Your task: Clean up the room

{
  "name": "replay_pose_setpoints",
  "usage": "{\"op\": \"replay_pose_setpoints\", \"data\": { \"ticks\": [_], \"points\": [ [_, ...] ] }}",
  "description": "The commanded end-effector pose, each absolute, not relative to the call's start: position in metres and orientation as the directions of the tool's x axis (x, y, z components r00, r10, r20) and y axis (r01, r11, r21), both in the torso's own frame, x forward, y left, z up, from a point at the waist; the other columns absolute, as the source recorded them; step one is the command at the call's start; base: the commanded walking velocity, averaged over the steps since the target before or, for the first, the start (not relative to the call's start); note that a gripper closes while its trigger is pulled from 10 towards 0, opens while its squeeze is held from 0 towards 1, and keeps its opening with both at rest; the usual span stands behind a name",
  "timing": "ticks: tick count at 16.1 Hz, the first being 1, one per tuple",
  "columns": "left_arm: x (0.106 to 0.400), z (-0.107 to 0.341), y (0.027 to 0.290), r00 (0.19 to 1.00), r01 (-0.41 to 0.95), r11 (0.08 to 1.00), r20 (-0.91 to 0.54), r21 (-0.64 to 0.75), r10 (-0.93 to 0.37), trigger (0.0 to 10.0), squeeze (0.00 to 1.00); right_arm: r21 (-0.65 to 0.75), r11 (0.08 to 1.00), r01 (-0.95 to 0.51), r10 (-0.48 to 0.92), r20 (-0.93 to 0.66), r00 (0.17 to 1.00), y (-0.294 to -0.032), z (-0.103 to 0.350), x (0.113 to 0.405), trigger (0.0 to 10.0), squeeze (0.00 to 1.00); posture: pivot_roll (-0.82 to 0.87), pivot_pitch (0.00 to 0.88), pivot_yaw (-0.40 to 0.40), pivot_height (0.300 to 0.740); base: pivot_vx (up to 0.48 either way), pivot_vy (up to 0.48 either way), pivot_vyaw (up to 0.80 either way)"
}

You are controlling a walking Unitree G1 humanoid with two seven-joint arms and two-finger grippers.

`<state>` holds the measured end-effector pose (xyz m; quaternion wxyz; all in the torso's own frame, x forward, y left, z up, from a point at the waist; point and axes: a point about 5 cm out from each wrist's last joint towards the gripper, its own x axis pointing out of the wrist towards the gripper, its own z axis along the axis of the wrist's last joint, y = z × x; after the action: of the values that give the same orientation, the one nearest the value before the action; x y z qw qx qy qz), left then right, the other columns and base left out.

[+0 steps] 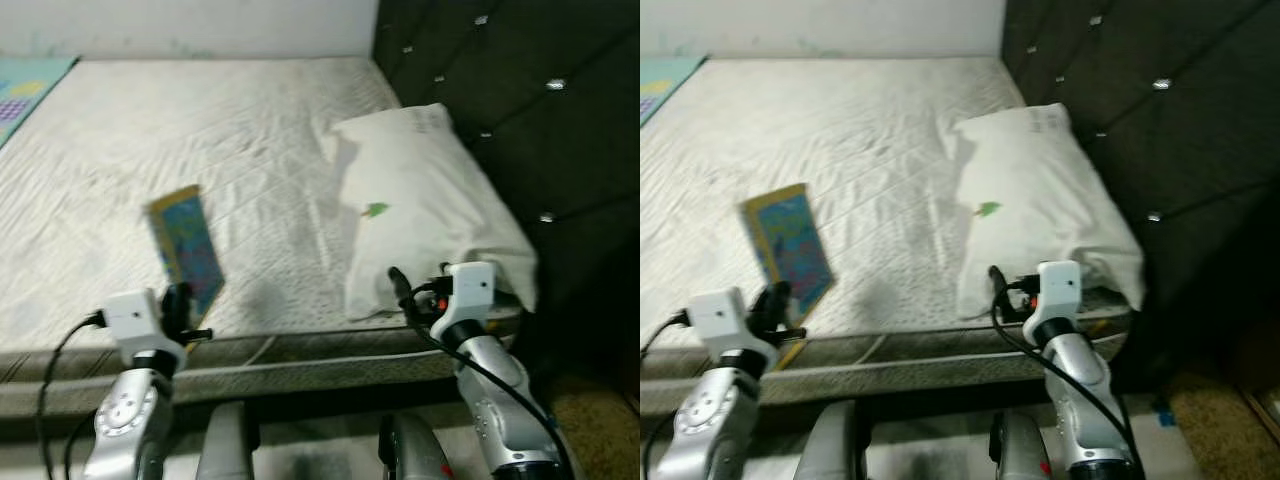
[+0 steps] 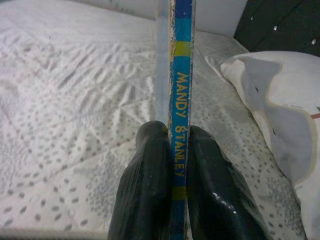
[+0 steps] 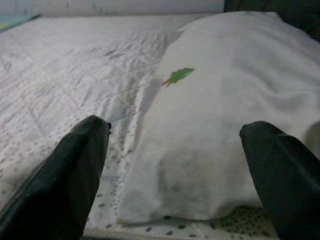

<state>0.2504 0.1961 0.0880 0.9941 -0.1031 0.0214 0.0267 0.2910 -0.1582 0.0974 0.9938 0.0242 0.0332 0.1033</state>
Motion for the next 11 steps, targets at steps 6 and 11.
{"op": "replay_pose_setpoints", "data": {
  "ticks": [6,11],
  "points": [
    [0.2547,0.0964,0.1891,1.000,-0.025,0.977,-0.004,-0.212,0.025,10.0,0.00,0.041,0.978,-0.202,0.205,-0.062,0.977,-0.1601,0.0964,0.2885,10.0,0.00,-0.07,0.054,0.030,0.569,0.306,0.000,0.00],
    [0.2558,0.0982,0.1890,1.000,-0.018,0.977,0.007,-0.210,0.020,10.0,0.00,0.038,0.979,-0.199,0.201,-0.061,0.978,-0.1610,0.0973,0.2914,10.0,0.00,-0.07,0.070,0.031,0.569,0.306,0.000,0.00]
  ]
}}
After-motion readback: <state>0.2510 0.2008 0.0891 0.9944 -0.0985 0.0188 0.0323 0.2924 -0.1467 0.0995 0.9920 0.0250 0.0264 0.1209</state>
